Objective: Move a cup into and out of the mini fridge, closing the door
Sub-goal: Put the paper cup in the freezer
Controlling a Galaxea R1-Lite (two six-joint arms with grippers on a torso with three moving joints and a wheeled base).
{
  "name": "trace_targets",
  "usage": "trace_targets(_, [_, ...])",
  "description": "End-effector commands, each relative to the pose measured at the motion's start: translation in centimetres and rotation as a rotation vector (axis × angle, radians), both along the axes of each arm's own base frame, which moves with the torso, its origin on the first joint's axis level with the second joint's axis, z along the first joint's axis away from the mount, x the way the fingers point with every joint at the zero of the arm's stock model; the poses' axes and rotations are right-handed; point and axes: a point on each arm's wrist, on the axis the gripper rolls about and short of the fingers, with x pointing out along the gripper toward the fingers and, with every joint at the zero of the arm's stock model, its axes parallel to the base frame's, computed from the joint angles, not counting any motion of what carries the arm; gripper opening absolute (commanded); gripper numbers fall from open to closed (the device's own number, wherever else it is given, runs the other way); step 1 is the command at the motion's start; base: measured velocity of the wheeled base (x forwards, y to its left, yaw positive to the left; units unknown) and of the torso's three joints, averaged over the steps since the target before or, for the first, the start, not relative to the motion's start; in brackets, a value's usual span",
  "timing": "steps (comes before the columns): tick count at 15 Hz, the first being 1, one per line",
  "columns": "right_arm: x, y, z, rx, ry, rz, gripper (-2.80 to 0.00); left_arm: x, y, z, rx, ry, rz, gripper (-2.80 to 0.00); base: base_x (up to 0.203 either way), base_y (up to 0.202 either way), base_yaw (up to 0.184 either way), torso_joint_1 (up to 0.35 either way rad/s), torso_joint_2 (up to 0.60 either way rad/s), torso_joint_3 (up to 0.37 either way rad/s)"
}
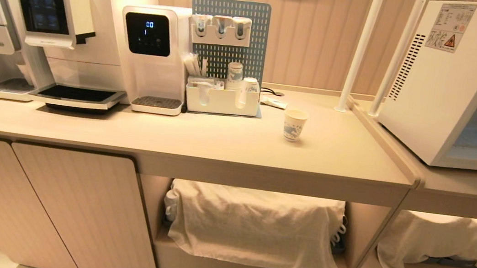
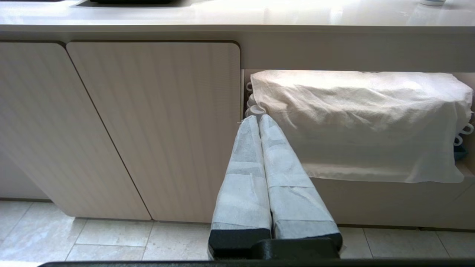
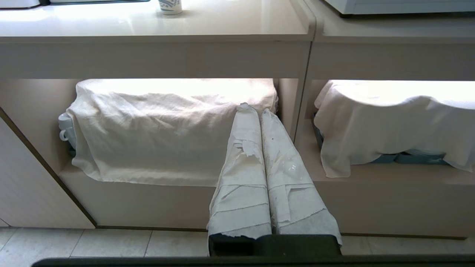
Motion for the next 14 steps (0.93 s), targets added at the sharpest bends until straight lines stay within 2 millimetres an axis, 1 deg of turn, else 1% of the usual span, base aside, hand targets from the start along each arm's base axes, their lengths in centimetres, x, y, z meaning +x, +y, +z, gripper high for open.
trace_targets(1, [0.0, 0.0, 0.01, -0.001, -0.001, 0.001, -2.8, 0.01, 0.0, 0.01, 0.0, 0.001, 0.001, -2.8, 0.0, 0.095, 0.001, -0.002, 0.0, 0.001])
trace_targets(7, [0.0, 0.0, 0.01, 0.003, -0.001, 0.001, -2.8, 0.0, 0.0, -0.01, 0.007, 0.005, 0.002, -2.8, 0.0, 0.0, 0.0, 0.0, 0.0, 0.0])
trace_targets(8, [0.01, 0.0, -0.03, 0.003, 0.001, 0.001, -2.8, -0.01, 0.0, 0.0, 0.006, 0.004, 0.002, -2.8, 0.084, 0.0, 0.003, 0.0, -0.01, 0.002])
trace_targets(14, [0.0, 0.0, 0.01, 0.003, -0.001, 0.001, -2.8, 0.01, 0.0, 0.03, 0.004, -0.001, 0.002, -2.8, 0.191, 0.0, 0.001, 0.001, 0.01, 0.002])
